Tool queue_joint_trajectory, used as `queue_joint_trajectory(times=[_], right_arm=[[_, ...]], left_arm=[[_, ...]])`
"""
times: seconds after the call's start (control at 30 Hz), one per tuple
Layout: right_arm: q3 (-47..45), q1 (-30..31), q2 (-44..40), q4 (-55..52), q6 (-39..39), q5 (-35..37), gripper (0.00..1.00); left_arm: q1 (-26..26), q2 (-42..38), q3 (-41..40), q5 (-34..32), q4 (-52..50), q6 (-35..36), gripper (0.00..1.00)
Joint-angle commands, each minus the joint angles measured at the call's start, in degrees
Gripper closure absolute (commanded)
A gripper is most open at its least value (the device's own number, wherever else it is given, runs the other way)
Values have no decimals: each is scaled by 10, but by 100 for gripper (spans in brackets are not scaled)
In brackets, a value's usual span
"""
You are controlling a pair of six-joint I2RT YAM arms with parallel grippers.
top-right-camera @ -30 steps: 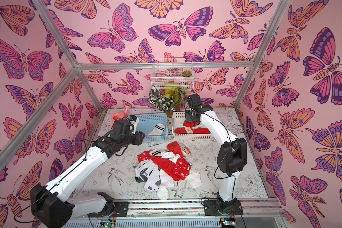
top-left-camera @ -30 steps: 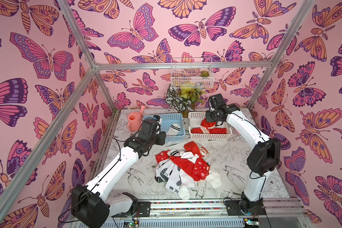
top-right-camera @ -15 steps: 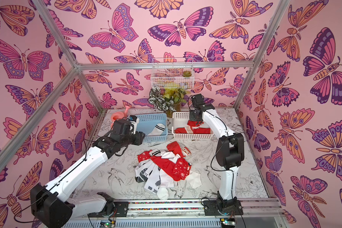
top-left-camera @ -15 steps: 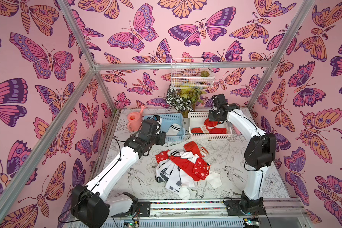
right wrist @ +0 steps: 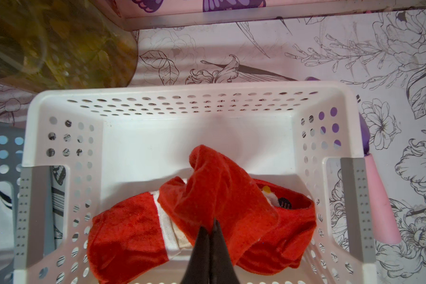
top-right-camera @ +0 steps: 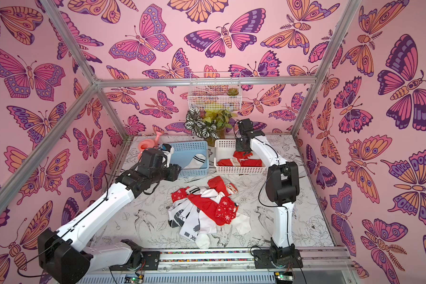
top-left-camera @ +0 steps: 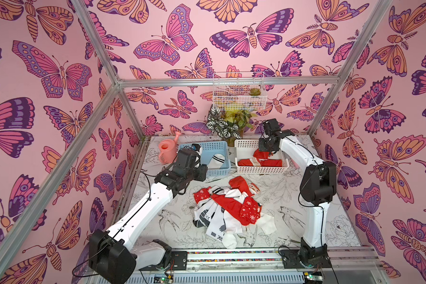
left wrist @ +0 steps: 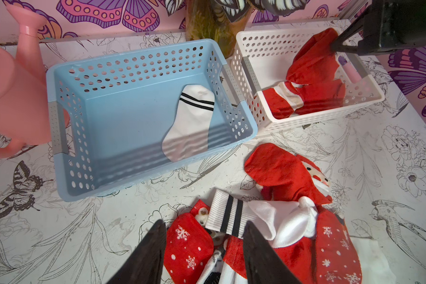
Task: Sort the socks into the basket by color
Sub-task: Place the sock in the bin.
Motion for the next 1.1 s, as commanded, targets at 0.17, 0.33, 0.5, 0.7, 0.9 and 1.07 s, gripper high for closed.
queue_joint_trajectory(times=[0.17,0.33,0.5,0.7,0.9,1.07], right_arm=[[15,-33,32,3,24,-5,100],[15,-47,48,8,33,-8,100],[19,-57,63,9,40,-14,99],[19,-60,69,9,42,-12,93],[17,-60,57,2,41,-16,76],[9,-60,28,-3,41,-25,65]], left_arm=[[-5,1,-10,-4,2,8,47],[-5,4,-11,-8,2,9,45],[-5,9,-10,-8,2,8,42],[-6,10,-10,-8,1,8,41],[-6,10,-10,-8,2,8,39],[-7,10,-9,-7,1,8,37]])
